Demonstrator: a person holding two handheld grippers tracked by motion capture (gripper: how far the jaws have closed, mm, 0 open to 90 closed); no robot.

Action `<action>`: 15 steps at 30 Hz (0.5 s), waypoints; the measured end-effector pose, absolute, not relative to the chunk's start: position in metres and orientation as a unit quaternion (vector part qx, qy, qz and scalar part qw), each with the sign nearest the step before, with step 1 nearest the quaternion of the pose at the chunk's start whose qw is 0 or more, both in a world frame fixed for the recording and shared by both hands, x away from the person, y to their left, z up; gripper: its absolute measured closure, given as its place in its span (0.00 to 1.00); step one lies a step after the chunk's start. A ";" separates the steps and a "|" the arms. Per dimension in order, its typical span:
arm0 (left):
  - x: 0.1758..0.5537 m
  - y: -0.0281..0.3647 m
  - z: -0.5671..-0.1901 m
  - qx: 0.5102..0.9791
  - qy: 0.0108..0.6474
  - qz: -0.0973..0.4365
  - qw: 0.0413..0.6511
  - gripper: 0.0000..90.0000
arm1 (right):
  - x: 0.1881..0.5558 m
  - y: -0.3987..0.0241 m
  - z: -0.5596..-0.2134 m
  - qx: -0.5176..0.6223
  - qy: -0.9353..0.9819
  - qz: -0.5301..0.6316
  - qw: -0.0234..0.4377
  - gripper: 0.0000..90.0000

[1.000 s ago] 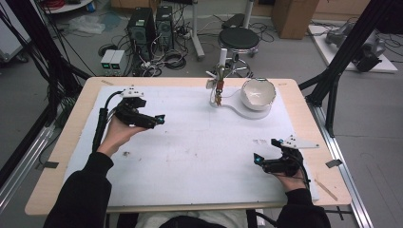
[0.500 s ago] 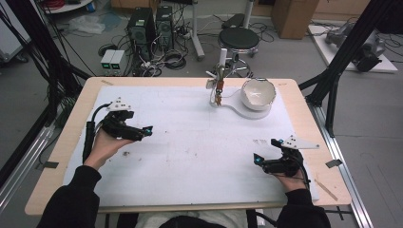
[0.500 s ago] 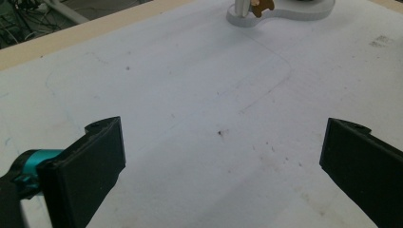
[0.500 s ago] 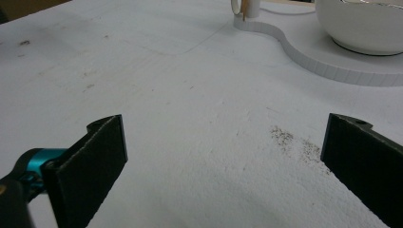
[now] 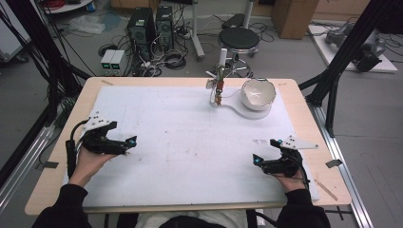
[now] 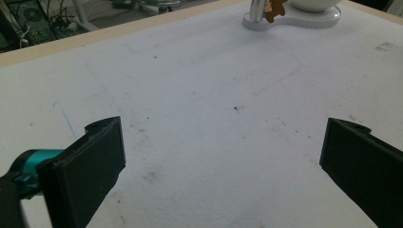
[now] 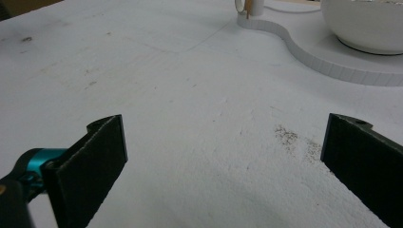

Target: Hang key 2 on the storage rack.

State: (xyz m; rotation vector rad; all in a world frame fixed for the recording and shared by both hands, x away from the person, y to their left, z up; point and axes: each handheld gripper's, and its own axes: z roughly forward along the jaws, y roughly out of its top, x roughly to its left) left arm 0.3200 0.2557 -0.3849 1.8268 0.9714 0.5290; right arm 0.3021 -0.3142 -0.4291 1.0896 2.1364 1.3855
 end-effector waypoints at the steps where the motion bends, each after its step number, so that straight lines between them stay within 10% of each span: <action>1: 0.317 0.258 -0.387 0.746 0.400 0.216 0.486 0.02 | 0.302 -0.314 -0.429 0.387 0.758 0.492 0.185 0.01; 15: 0.279 0.289 -0.416 0.724 0.419 0.246 0.489 0.02 | 0.303 -0.314 -0.430 0.388 0.758 0.491 0.183 0.01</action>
